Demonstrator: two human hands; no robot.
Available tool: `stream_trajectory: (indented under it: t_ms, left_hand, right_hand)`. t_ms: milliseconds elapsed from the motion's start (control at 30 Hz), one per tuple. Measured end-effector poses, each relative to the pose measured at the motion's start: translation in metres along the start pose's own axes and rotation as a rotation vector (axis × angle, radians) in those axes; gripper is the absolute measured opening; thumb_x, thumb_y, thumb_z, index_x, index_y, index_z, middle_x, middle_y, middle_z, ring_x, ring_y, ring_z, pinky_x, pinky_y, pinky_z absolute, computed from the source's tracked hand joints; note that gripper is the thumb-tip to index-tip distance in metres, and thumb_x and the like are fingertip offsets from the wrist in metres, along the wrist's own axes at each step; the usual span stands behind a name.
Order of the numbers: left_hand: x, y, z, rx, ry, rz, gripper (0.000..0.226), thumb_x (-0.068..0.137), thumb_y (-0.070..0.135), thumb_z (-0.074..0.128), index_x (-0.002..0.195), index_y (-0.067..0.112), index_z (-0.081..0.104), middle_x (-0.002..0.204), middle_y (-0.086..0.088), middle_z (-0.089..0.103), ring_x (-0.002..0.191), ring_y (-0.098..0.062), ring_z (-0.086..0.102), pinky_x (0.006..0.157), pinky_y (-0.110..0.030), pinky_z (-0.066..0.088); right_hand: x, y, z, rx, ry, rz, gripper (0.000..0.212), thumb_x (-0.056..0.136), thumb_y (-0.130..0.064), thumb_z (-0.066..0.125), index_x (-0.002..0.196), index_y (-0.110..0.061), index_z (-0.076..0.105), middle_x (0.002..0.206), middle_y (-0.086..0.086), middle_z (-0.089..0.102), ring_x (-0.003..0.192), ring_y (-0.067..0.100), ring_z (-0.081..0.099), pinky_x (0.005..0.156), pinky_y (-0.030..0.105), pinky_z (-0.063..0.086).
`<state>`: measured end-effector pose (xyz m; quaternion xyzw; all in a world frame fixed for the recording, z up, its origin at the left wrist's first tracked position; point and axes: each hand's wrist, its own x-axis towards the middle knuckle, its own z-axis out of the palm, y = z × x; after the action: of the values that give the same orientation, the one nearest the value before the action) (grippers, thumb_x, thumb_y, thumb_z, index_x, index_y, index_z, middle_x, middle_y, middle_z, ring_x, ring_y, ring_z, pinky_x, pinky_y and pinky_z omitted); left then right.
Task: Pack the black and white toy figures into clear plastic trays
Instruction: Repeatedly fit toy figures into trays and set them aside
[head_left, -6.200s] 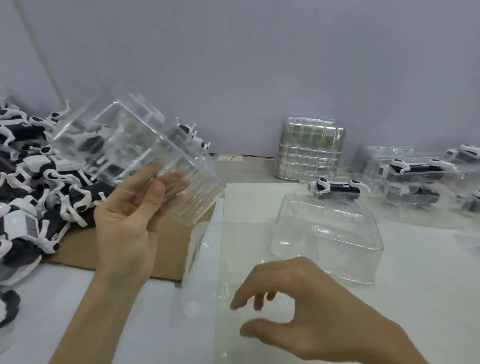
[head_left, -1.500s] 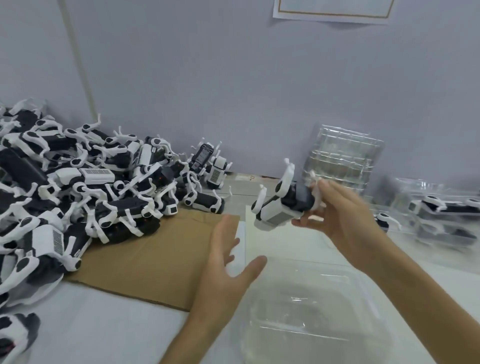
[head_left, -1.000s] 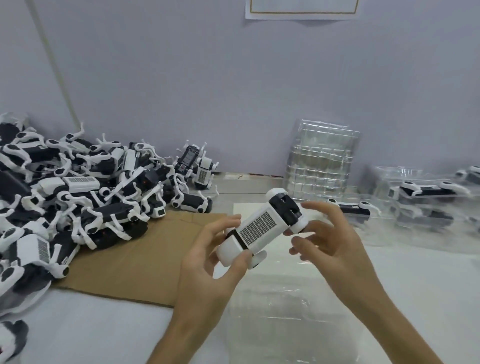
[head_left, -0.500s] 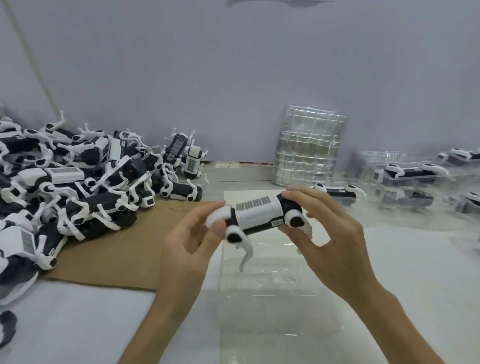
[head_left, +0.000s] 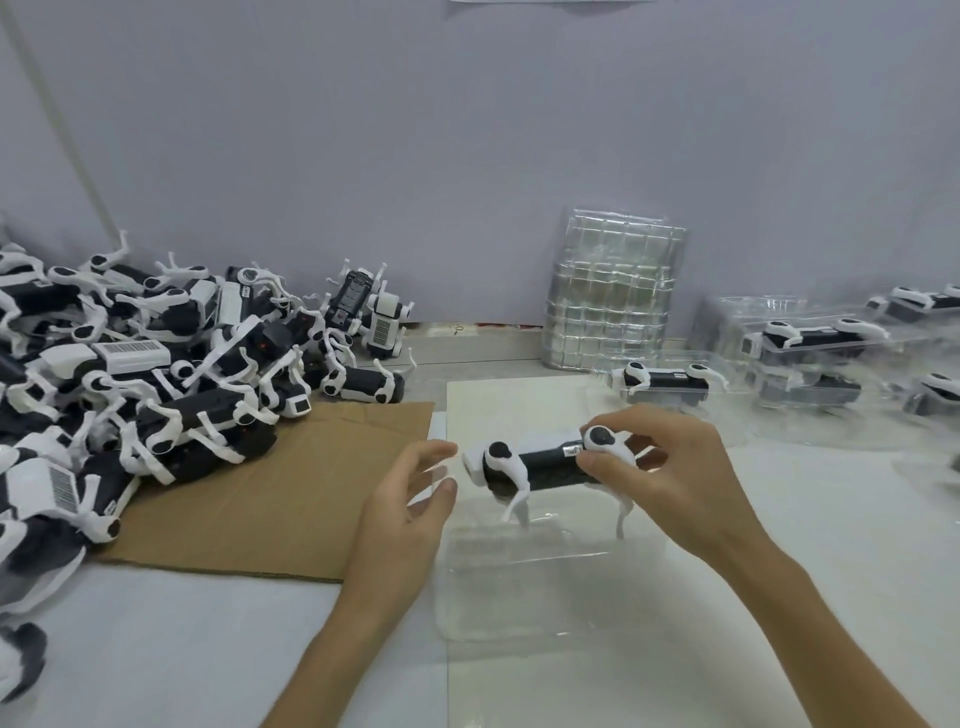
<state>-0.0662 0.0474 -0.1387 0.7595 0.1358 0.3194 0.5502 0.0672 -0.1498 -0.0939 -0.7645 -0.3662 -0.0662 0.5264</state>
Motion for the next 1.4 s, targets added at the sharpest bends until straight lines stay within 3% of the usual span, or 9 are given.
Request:
stream_trajectory:
  t_ms: [267, 467, 600, 767, 933, 1033, 1100, 1233, 1400]
  left_hand:
    - [0.002, -0.001, -0.004, -0.048, -0.038, -0.011, 0.031, 0.094, -0.001, 0.059, 0.089, 0.025, 0.075, 0.115, 0.019, 0.069, 0.117, 0.000, 0.060, 0.085, -0.005, 0.045]
    - [0.004, -0.001, -0.006, -0.036, -0.038, -0.029, 0.022, 0.095, 0.002, 0.060, 0.091, 0.019, 0.073, 0.120, 0.017, 0.066, 0.119, 0.003, 0.058, 0.091, -0.006, 0.044]
    - [0.004, -0.002, -0.009, -0.037, -0.069, -0.055, 0.016, 0.092, 0.006, 0.065, 0.093, 0.020, 0.073, 0.128, 0.019, 0.061, 0.123, 0.007, 0.052, 0.099, -0.010, 0.039]
    - [0.003, -0.001, -0.008, 0.009, -0.072, -0.069, 0.035, 0.087, 0.001, 0.069, 0.111, 0.026, 0.064, 0.124, 0.019, 0.061, 0.120, 0.012, 0.050, 0.087, 0.001, 0.037]
    - [0.004, -0.003, -0.009, 0.023, 0.074, -0.173, 0.039, 0.075, 0.023, 0.078, 0.108, 0.030, 0.058, 0.110, 0.015, 0.064, 0.104, 0.002, 0.059, 0.078, -0.017, 0.045]
    - [0.003, -0.004, -0.009, 0.073, 0.128, -0.148, 0.031, 0.083, 0.012, 0.075, 0.104, 0.031, 0.061, 0.107, 0.013, 0.067, 0.101, -0.003, 0.062, 0.079, -0.023, 0.047]
    - [0.002, -0.004, -0.008, 0.095, 0.144, -0.133, 0.030, 0.083, 0.012, 0.074, 0.100, 0.035, 0.063, 0.103, 0.015, 0.068, 0.095, 0.004, 0.062, 0.077, -0.022, 0.047]
    - [0.002, -0.003, -0.010, 0.126, 0.187, -0.122, 0.031, 0.082, 0.013, 0.074, 0.094, 0.039, 0.064, 0.099, 0.019, 0.069, 0.090, 0.007, 0.063, 0.073, -0.022, 0.048]
    - [0.003, -0.005, -0.008, 0.082, 0.160, -0.192, 0.022, 0.086, 0.016, 0.071, 0.096, 0.034, 0.062, 0.100, 0.017, 0.067, 0.089, 0.013, 0.061, 0.070, -0.011, 0.042]
  right_hand:
    - [-0.002, 0.001, 0.005, -0.009, -0.080, 0.045, 0.018, 0.078, -0.022, 0.080, 0.090, -0.035, 0.076, 0.091, -0.016, 0.072, 0.078, 0.016, 0.065, 0.080, 0.029, 0.053]
    - [-0.007, 0.000, 0.011, -0.142, -0.079, 0.014, 0.011, 0.077, -0.030, 0.078, 0.084, -0.037, 0.072, 0.085, -0.023, 0.070, 0.080, 0.007, 0.066, 0.077, 0.025, 0.053]
    - [-0.008, 0.001, 0.019, -0.166, -0.126, 0.017, 0.015, 0.079, -0.026, 0.076, 0.074, -0.037, 0.067, 0.080, -0.015, 0.068, 0.090, 0.005, 0.058, 0.077, 0.022, 0.041]
    - [-0.006, 0.003, 0.020, -0.321, -0.110, 0.009, 0.007, 0.080, -0.044, 0.071, 0.085, -0.041, 0.067, 0.096, -0.018, 0.061, 0.100, 0.003, 0.047, 0.091, 0.029, 0.034]
    - [-0.002, 0.009, 0.015, -0.193, -0.204, 0.199, 0.046, 0.083, -0.067, 0.055, 0.122, -0.042, 0.055, 0.127, -0.023, 0.046, 0.122, 0.003, 0.045, 0.097, 0.028, 0.035]
    - [0.000, 0.013, 0.015, -0.088, -0.175, 0.358, 0.074, 0.074, -0.081, 0.042, 0.136, -0.041, 0.045, 0.141, -0.017, 0.041, 0.128, 0.010, 0.046, 0.101, 0.032, 0.037]
    - [0.001, 0.015, 0.018, -0.061, -0.220, 0.481, 0.076, 0.079, -0.077, 0.045, 0.143, -0.036, 0.040, 0.147, -0.009, 0.042, 0.130, 0.015, 0.046, 0.102, 0.034, 0.037]
    - [0.002, 0.016, 0.019, -0.007, -0.346, 0.623, 0.053, 0.089, -0.066, 0.051, 0.124, -0.027, 0.054, 0.123, -0.008, 0.060, 0.107, 0.008, 0.059, 0.087, 0.027, 0.044]
    - [0.000, 0.017, 0.020, -0.088, -0.381, 0.593, 0.056, 0.095, -0.058, 0.048, 0.111, -0.006, 0.063, 0.117, 0.008, 0.068, 0.111, 0.024, 0.063, 0.099, 0.036, 0.045]
